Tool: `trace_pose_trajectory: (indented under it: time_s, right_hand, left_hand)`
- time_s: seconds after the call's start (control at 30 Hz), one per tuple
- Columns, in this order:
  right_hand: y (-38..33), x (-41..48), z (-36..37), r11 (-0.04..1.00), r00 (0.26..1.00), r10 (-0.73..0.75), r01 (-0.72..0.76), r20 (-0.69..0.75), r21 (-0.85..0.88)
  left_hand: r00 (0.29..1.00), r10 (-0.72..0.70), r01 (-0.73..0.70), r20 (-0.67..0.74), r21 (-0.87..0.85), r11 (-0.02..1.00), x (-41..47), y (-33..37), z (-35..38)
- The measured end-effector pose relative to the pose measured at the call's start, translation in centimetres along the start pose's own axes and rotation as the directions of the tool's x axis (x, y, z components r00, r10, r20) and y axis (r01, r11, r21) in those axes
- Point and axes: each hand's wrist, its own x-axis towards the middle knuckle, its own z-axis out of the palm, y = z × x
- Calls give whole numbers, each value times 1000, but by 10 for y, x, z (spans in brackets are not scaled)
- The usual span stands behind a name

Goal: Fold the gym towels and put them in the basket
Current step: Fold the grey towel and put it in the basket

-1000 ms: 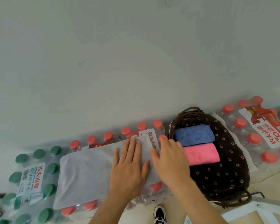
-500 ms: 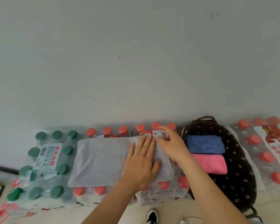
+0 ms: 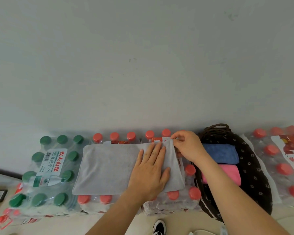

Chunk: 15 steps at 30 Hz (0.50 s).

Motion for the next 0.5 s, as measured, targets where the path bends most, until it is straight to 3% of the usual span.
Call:
trace_pose_trajectory:
  time_s: [0.1,0.2,0.3,0.4,0.5]
  right_hand:
    - [4,-7,7,991,988,-60,42,-143,-126]
    - [5,-14,13,1000,967,4,-7,-254,-12]
    - [5,-19,11,978,973,164,-140,-160,154]
    - [5,-31,9,992,991,127,-126,-52,14]
    - [8,-37,7,997,998,70,-70,-2,26]
  left_hand:
    - [1000,-24,24,-3,24,999,0,0,2]
    - [999,-33,32,18,62,998,0,3,1]
    - [999,-24,20,42,85,996,1,4,-6]
    - [999,-6,4,35,70,998,-6,15,-9]
    - [997,-11,9,77,30,1000,-18,26,-2]
